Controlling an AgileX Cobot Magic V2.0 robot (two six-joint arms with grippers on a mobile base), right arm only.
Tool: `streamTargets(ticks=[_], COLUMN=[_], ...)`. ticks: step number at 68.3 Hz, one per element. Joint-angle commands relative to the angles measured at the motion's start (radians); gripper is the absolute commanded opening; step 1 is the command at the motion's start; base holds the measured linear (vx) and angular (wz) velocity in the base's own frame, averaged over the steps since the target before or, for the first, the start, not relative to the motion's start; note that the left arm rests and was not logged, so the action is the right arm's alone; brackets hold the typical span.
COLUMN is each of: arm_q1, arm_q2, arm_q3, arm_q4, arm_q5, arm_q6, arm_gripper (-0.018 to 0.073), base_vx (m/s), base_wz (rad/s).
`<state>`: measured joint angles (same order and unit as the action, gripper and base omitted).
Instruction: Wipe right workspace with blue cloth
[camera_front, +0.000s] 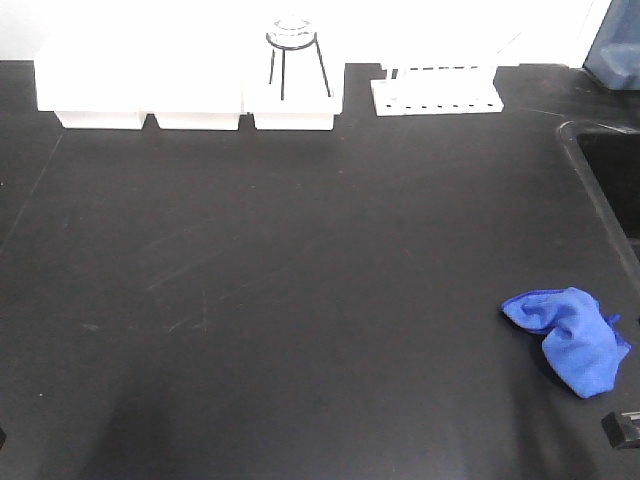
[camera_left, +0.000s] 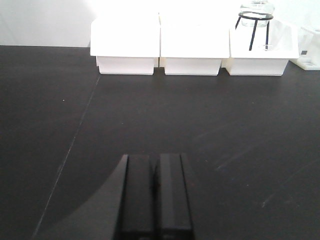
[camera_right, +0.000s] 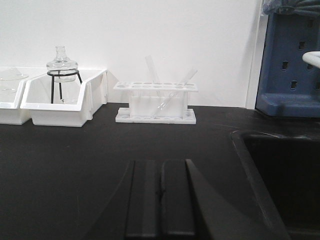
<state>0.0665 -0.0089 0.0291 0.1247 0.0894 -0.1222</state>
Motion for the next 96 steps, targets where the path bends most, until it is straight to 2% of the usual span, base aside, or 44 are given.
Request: streamTargets(ticks=[1, 20, 33, 40, 45, 51, 56, 62, 69, 84, 96], arm_q1=[-0.006, -0.006, -0.006, -0.006, -0.006, -0.006, -0.006, -0.006, -0.006, -0.006, -0.006], arm_q2=[-0.01, -0.01, -0.01, -0.01, 0.003, 0.062, 0.163, 0.326, 0.516, 0.768, 0.843], arm_q3=[0.021, 0.019, 0.016, -0.043, -0.132, -0.258, -0.385, -0.53, -0.641, -0.726, -0.726], arm_q4=[-0.005, -0.005, -0.004, 0.038, 0.072, 0.068, 0.055, 0.055, 0.057, 0.055, -0.032], arm_q5=[-0.078, -0.089, -0.199, -0.198, -0.14, -0.043, 0.086, 0.304, 0.468, 0.569, 0.613], arm_q6=[-0.001, -0.005, -0.004, 0.004, 0.004, 0.002, 0.003, 0.003, 0.002, -0.04, -0.031], arm_gripper=[-0.0008, -0.0008, -0.0008, -0.0008, -0.0008, -0.0008, -0.0008, -0.0008, -0.0008, -0.0004, 0.0052], base_vx=[0.0, 0.0, 0.0, 0.0, 0.0, 0.0, 0.0, 0.0, 0.0, 0.0, 0.0], base_wz=[0.0, 0.0, 0.0, 0.0, 0.0, 0.0, 0.0, 0.0, 0.0, 0.0, 0.0])
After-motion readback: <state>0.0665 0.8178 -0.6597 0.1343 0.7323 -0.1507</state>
